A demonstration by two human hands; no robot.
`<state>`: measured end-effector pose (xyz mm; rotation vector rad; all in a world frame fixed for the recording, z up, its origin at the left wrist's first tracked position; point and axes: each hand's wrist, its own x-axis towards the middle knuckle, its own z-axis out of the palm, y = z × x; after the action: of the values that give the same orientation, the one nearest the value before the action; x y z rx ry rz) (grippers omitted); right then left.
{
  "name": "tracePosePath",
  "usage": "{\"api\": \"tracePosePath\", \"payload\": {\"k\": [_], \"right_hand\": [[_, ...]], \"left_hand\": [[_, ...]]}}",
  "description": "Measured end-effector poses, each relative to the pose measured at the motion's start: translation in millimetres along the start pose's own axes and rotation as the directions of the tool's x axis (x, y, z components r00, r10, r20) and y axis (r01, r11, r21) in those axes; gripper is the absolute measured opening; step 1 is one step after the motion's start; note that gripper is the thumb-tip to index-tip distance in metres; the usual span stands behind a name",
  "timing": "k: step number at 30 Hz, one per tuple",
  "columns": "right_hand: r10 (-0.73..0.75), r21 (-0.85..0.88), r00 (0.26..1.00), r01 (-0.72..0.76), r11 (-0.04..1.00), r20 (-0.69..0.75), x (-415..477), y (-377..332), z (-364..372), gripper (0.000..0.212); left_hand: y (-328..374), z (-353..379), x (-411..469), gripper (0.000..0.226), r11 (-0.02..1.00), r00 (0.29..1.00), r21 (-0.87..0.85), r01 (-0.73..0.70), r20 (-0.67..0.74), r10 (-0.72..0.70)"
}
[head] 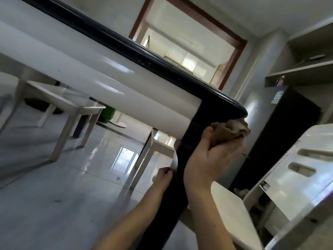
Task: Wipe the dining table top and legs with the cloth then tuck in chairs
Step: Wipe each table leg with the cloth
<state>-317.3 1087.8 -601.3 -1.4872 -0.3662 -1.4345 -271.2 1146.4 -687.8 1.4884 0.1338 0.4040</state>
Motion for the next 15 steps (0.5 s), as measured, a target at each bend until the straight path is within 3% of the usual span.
{"api": "tracePosePath", "payload": {"k": [2,3,6,8,11,13,15], "right_hand": [[0.068,0.255,0.998,-0.060,0.965,-0.020,8,4,-6,0.028],[0.077,0.284,0.997,-0.068,0.956,-0.023,9,5,-6,0.027],[-0.129,0.199,0.991,0.131,0.971,-0.024,-5,3,-9,0.032],[-0.295,0.144,0.951,0.280,0.949,0.090,-30,21,-20,0.034],[-0.513,0.085,0.797,0.515,0.853,0.319,-56,60,-46,0.053],[-0.612,0.131,0.705,0.611,0.781,0.359,-42,63,-51,0.052],[-0.725,0.184,0.583,0.719,0.671,0.367,-15,45,-40,0.044]], "left_hand": [[-8,-2,5,0.036,0.999,0.999,0.042,-0.019,-0.041,0.021],[-9,-2,5,0.037,0.998,0.999,0.064,-0.020,-0.035,0.022],[-5,-1,1,0.039,0.991,0.999,0.132,-0.033,-0.028,0.037],[-3,-2,0,0.038,0.994,0.999,0.102,-0.037,-0.013,0.039],[-5,-3,1,0.041,0.996,0.999,0.078,-0.043,-0.011,0.044],[-8,-2,1,0.054,0.997,0.999,0.061,-0.054,0.001,0.054],[-10,-2,4,0.051,0.999,0.999,0.001,-0.046,-0.013,0.046]]}}
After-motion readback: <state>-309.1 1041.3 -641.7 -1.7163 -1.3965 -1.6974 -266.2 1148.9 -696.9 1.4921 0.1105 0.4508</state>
